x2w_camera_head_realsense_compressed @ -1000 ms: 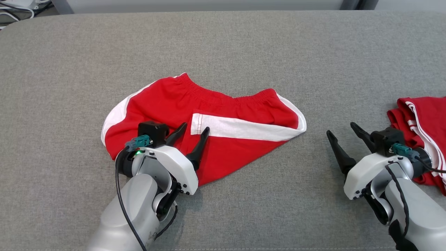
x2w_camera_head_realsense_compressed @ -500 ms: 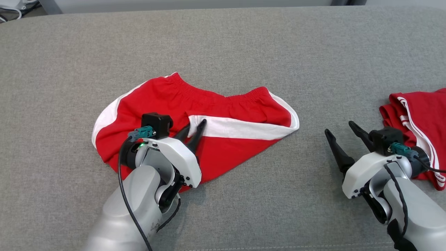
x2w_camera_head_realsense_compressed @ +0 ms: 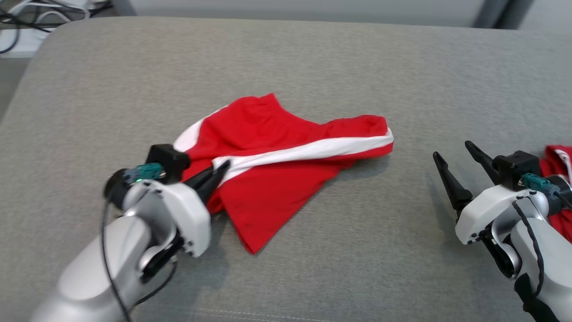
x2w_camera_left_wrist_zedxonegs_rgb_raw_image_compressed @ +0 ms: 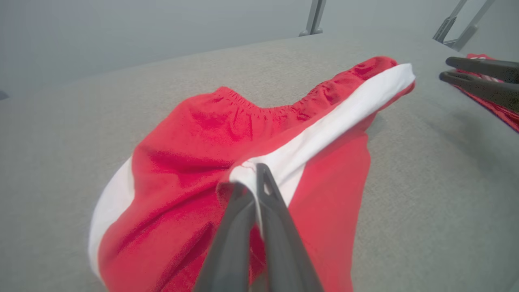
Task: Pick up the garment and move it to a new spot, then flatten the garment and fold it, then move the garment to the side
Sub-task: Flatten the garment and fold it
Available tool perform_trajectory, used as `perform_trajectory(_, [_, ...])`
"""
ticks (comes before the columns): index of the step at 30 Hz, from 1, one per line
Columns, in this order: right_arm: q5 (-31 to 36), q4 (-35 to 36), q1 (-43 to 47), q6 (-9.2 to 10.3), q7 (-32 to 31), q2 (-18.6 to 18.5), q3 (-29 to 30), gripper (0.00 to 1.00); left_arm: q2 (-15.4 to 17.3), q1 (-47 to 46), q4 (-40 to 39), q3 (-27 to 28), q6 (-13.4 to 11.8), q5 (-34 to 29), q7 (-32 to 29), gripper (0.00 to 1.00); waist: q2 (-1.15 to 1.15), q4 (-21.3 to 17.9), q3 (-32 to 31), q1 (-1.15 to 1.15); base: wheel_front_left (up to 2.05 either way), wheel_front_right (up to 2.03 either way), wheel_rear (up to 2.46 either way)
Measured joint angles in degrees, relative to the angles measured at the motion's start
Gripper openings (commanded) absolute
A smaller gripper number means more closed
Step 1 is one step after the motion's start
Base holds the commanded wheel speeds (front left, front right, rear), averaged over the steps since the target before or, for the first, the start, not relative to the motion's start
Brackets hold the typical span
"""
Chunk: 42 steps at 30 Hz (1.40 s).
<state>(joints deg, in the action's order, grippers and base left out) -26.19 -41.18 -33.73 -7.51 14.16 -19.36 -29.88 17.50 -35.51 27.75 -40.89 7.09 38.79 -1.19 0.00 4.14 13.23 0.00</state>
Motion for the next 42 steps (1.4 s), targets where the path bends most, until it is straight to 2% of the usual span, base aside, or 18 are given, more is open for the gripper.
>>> perform_trajectory(5, [-0.6,1.5,-0.1,0.01,-0.1,-0.4,-1.3,1.0,10.9,6.0,-12.2,1.5,-1.5,1.5,-8.1,0.0,0.0,4.5,-0.9,0.0,0.0,0.0,0.0])
perform_trajectory(8, [-1.1,2.5,-0.7,0.01,-0.9,-0.5,-3.8,1.0,14.3,9.8,-17.6,3.0,-3.9,3.5,-10.1,0.0,0.0,6.7,-1.1,0.0,0.0,0.0,0.0])
perform_trajectory(10, [-1.8,3.7,-1.3,0.0,-1.7,-0.9,-5.5,1.0,15.2,12.2,-20.2,3.9,-6.2,4.1,-10.3,0.0,0.0,7.9,-1.1,0.0,0.0,0.0,0.0])
perform_trajectory(17, [-7.1,9.3,-1.8,0.0,-5.4,-5.2,-15.8,1.0,14.2,15.7,-22.4,5.1,-8.7,6.2,-8.2,0.0,0.0,9.8,-0.1,0.0,0.0,0.0,0.0])
perform_trajectory(19, [-9.8,11.9,-2.0,0.0,-6.0,-8.6,-20.0,1.0,13.7,15.7,-21.7,5.6,-9.0,6.2,-7.0,0.0,0.0,9.7,0.1,0.0,0.0,0.0,0.0])
perform_trajectory(23, [-13.4,15.7,-2.3,0.01,-6.1,-13.0,-24.8,1.0,13.6,15.7,-20.6,6.7,-9.7,6.2,-5.7,0.0,0.0,9.2,0.1,0.0,0.0,0.0,0.0])
perform_trajectory(28, [-17.0,20.2,-4.0,0.0,-6.1,-16.9,-31.6,1.0,14.0,15.7,-19.6,7.3,-9.8,6.2,-4.8,0.0,0.0,8.9,-0.1,0.0,0.0,0.0,0.0])
perform_trajectory(36, [-20.5,21.0,-9.5,0.0,-6.4,-18.9,-40.7,1.0,13.3,15.7,-18.4,7.4,-9.7,6.7,-4.6,0.0,0.0,10.1,0.0,0.0,0.0,0.0,0.0])
perform_trajectory(42, [-21.0,20.2,-11.8,0.0,-7.7,-18.9,-43.2,1.0,12.3,15.6,-17.6,6.7,-9.2,6.7,-4.1,0.0,0.0,11.6,0.2,0.0,0.0,0.0,0.0])
